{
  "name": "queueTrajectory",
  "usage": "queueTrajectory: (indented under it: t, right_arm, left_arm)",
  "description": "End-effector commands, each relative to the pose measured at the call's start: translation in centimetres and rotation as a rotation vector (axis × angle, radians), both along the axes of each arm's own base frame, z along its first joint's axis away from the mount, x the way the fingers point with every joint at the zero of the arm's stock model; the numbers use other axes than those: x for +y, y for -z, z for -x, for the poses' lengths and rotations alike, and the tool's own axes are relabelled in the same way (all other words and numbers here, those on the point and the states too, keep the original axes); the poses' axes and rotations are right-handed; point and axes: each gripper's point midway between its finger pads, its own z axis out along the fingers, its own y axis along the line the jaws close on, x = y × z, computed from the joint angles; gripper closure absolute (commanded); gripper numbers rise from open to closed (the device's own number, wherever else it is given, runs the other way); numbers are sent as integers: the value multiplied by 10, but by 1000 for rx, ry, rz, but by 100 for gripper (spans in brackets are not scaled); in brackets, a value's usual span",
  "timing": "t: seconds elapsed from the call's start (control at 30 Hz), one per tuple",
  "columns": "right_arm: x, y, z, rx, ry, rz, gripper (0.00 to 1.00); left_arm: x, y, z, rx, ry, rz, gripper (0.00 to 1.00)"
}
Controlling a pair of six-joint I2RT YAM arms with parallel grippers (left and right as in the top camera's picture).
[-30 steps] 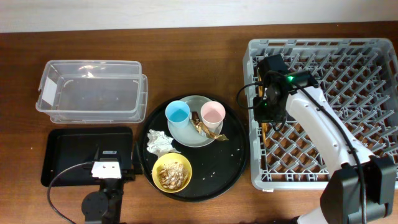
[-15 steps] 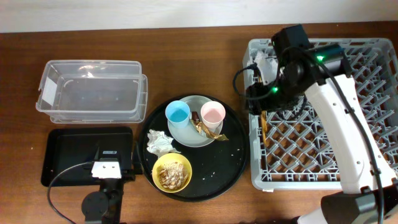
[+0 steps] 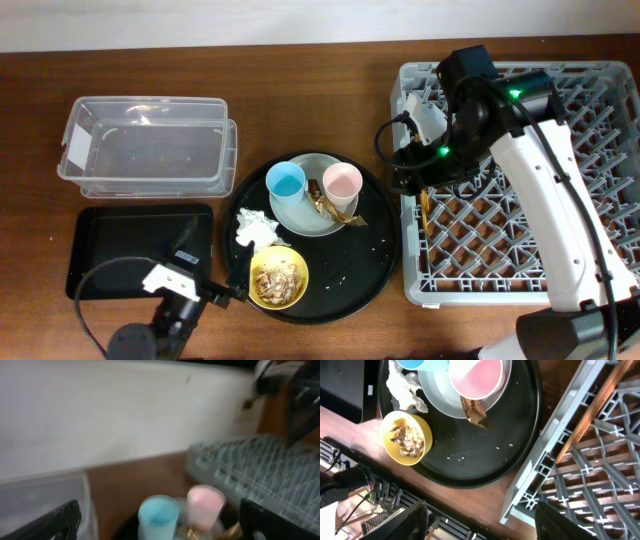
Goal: Sort waste into correct bins and load items into the dishwasher rack
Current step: 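Reach the left gripper to the crumpled white tissue on the tray, then carry the tissue with the left gripper and drop it in the clear bin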
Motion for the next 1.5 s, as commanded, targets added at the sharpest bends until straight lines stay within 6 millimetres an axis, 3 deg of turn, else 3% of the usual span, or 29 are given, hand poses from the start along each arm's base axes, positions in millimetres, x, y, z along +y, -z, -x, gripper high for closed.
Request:
queueTrajectory:
  t: [0.0,0.1,0.17,0.33,0.37,0.4,0.47,0.53,0.57,0.6,0.7,0.8,0.93,1.03,1.23,1.47]
  right_arm:
    - [-1,-9,0,-39,-9,-5,2]
    - [0,-9,0,-38,-9,-5,2]
    - [0,-9,0,-38,-9,-5,2]
    - [0,-9,0,-38,-9,-5,2]
    - [0,-9,0,-38,-9,-5,2]
    - [0,-9,0,-38,-9,-5,2]
    - [0,-9,0,-38,-9,-5,2]
    - [0,-9,0,-38,-9,-5,2]
    - [0,-9,0,-38,-9,-5,2]
    - [0,-9,0,-38,-9,-5,2]
    - [0,-9,0,-38,-9,-5,2]
    - [0,-9,0,-38,-9,-5,2]
    - [0,-9,0,-38,-9,-5,2]
    - [0,-9,0,-38,-9,-5,2]
    - [0,-9,0,-38,-9,-5,2]
    - [0,-9,0,-38,-9,-5,2]
  left_arm:
    - [-19,-55,17,135,125,34,1]
    - [-27,-90,10,344,183,52,1]
    - [-27,-94,-6,485,179,64,1]
    - [-29,-63,-47,648,183,82,1]
    - [-29,-46,-51,727,182,89,43]
    - [-26,-27,-51,837,147,117,54]
    - [13,16,-55,1065,-195,227,54]
    - [29,35,-56,1150,-355,300,53]
    - [27,41,-55,1172,-361,308,50]
    - [24,57,-54,1227,-379,312,42]
    - [12,106,-50,1373,-448,360,35]
    - [-5,132,-59,1414,-421,316,30]
    - [-4,165,-75,1442,-586,314,28]
    - [-4,196,-84,1505,-669,352,17]
    - [-5,229,-87,1565,-700,319,18]
    - [0,242,-84,1588,-734,288,44]
